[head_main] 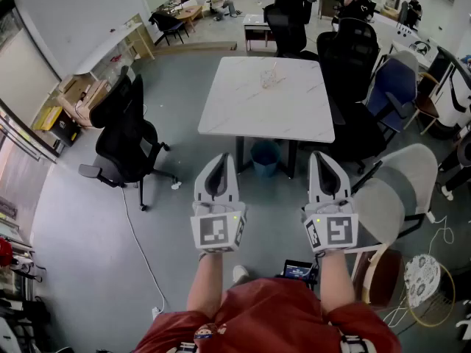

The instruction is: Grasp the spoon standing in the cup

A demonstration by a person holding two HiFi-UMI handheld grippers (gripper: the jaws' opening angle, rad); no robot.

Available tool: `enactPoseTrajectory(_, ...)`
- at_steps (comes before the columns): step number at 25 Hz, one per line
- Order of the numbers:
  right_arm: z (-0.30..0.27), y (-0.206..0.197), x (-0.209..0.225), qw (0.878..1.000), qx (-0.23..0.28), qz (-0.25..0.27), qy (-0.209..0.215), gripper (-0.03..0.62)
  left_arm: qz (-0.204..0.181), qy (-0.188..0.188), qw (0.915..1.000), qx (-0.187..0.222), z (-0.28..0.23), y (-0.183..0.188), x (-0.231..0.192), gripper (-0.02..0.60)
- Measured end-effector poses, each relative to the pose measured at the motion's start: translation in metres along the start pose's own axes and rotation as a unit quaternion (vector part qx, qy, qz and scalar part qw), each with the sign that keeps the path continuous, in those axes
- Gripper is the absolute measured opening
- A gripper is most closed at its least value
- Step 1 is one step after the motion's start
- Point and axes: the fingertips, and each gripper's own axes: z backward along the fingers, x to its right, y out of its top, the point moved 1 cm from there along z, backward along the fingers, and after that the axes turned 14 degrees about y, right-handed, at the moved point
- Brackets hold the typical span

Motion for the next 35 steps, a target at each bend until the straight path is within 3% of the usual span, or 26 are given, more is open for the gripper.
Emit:
enactPoseTrajectory(17, 0.015, -0.005, 0.017, 1.0, 0.014, -0.021, -0.005, 0.012, -0.026, -0.002, 0.9993, 0.025, 0.008, 0.008, 0.025, 0.009)
enactPoseTrajectory(22, 0.021, -0.008, 0.025, 1.0, 0.015, -0.026, -0.009, 0.012, -0.026, 0.0, 0.9995, 0.016, 0.008, 0.004, 0.033, 0.009)
enactPoseTrajectory(31, 0.045, -0.018, 0.052, 0.999, 0.013, -0.038, -0.013, 0.012, -0.008, -0.007, 0.9996, 0.025, 0.007, 0.01, 0.074, 0.009)
enactPoseTrajectory(35, 0.056, -0.022, 0.069, 0.999, 0.014, -0.042, -0.013, 0.012, -0.025, -0.013, 0.9995, 0.014, 0.006, 0.002, 0.097, 0.009)
